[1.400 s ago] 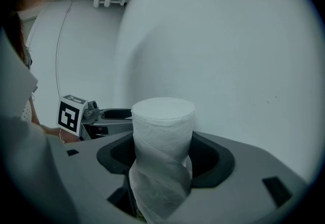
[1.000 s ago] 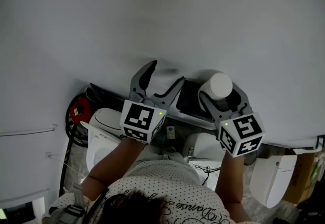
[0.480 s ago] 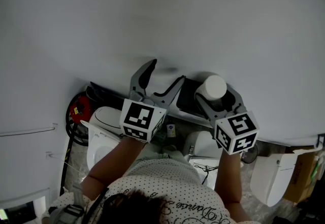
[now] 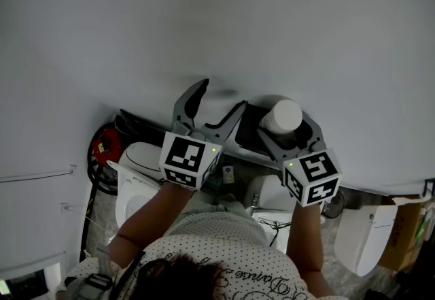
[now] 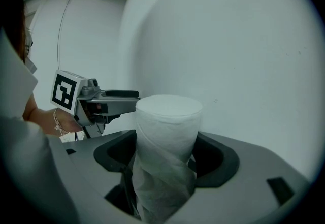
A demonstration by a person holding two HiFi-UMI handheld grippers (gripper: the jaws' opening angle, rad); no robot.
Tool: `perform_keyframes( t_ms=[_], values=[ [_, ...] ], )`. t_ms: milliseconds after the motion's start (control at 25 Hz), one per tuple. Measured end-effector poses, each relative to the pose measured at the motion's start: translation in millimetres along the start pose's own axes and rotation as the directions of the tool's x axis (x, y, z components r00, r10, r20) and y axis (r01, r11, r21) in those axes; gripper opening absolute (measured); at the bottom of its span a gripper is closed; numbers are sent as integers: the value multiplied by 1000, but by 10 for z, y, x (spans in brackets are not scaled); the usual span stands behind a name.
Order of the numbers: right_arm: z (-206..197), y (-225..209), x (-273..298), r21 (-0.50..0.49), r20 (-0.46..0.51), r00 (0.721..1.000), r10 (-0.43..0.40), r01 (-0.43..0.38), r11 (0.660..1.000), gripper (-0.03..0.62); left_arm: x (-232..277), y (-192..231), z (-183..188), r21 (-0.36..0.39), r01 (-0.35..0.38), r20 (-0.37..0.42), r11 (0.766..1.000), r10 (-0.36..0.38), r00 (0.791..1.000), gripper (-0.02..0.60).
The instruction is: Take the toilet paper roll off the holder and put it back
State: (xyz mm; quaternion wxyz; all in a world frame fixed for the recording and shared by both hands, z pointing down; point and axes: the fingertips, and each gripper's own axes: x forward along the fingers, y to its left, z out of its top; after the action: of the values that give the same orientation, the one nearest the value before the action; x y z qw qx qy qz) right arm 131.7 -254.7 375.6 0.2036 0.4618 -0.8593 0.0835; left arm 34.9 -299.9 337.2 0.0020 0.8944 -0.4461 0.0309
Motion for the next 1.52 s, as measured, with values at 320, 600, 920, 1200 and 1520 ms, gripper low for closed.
perform_keyframes(
  t_ms=[320,600,920,1200,1520],
  values=[
    [37,15,-14,-15,23,1000,2,-2,1000,384,-5,22,8,-3,0,5,1000,0,1000,342],
    [187,-25,-133,3,73,997,16,-16,1000,382,-10,-22,95,-1,16,23,1000,-16,1000,342],
    [559,-105,-410,0,216,976,-20,21,1000,369,-58,-73,270,6,25,59,1000,-25,998,341],
    [800,-231,-826,31,388,908,-157,157,987,153,-145,-230,354,25,88,71,996,-90,993,165],
    [682,-206,-1081,55,436,867,-241,242,969,12,-303,-364,367,33,93,90,995,-96,991,17]
  ],
)
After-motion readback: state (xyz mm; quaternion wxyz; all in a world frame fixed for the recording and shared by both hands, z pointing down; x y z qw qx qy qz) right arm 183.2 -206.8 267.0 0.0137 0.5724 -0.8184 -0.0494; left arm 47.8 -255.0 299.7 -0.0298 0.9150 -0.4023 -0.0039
